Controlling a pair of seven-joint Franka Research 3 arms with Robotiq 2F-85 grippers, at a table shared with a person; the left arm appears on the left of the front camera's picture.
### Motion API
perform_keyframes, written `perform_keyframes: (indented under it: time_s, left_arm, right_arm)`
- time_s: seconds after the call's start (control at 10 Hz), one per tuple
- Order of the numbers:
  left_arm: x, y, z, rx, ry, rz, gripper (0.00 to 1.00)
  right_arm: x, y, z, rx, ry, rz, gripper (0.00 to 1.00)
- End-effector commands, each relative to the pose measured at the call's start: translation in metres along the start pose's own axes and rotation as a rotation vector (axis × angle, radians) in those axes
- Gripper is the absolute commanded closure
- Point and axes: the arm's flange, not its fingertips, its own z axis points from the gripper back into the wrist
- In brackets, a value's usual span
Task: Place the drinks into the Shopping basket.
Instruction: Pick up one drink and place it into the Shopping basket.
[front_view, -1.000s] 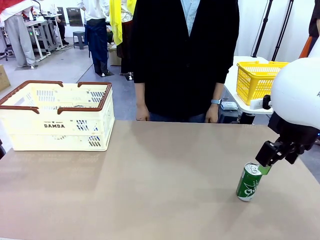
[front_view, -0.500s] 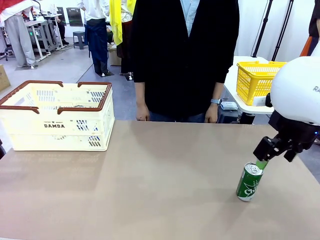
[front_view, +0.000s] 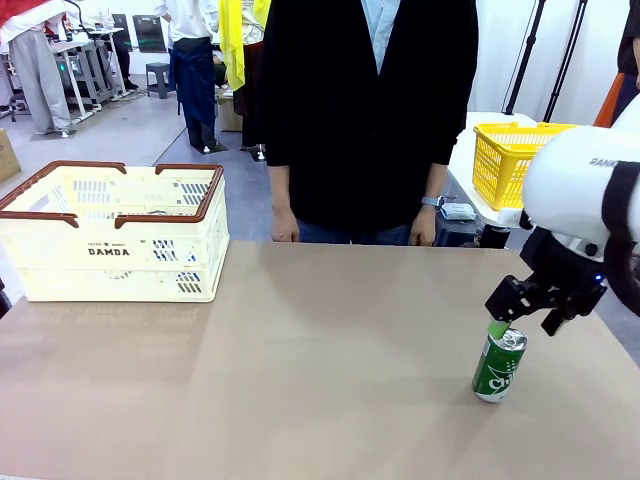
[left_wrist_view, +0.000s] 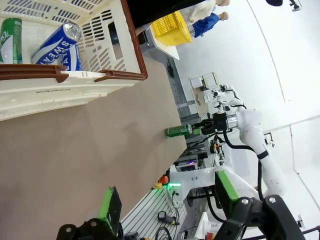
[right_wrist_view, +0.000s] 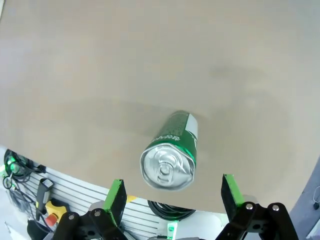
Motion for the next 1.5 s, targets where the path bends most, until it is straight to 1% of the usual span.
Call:
perform_keyframes:
  time_s: [0.0, 0.2, 0.5, 0.8, 0.9, 1.0, 1.1, 1.4]
  left_arm:
    - [-0.003, 0.001, 0.001, 0.000, 0.008, -0.020, 0.00]
    - [-0.003, 0.001, 0.001, 0.000, 0.008, -0.020, 0.00]
    - [-0.003, 0.001, 0.001, 0.000, 0.008, -0.020, 0.00]
    - [-0.003, 0.001, 0.001, 0.000, 0.008, -0.020, 0.00]
    - [-0.003, 0.001, 0.001, 0.000, 0.008, -0.020, 0.00]
    - [-0.003, 0.001, 0.001, 0.000, 0.008, -0.020, 0.00]
    - [-0.003, 0.001, 0.001, 0.000, 0.008, -0.020, 0.00]
    - [-0.003, 0.001, 0.001, 0.000, 0.008, -0.020, 0.00]
  right_arm:
    - [0.011, 0.005, -0.022, -0.025, 0.017, -0.043, 0.00]
    - [0.016, 0.008, -0.041, -0.066, 0.020, -0.059, 0.00]
    - [0.019, 0.009, -0.057, -0.123, 0.018, -0.077, 0.00]
    - [0.018, 0.009, -0.064, -0.124, 0.023, -0.080, 0.00]
    - [0.018, 0.008, -0.063, -0.139, 0.028, -0.081, 0.39]
    - [0.018, 0.008, -0.064, -0.138, 0.028, -0.077, 0.99]
    - [0.018, 0.009, -0.064, -0.139, 0.027, -0.072, 1.00]
    - [0.017, 0.011, -0.065, -0.135, 0.033, -0.054, 1.00]
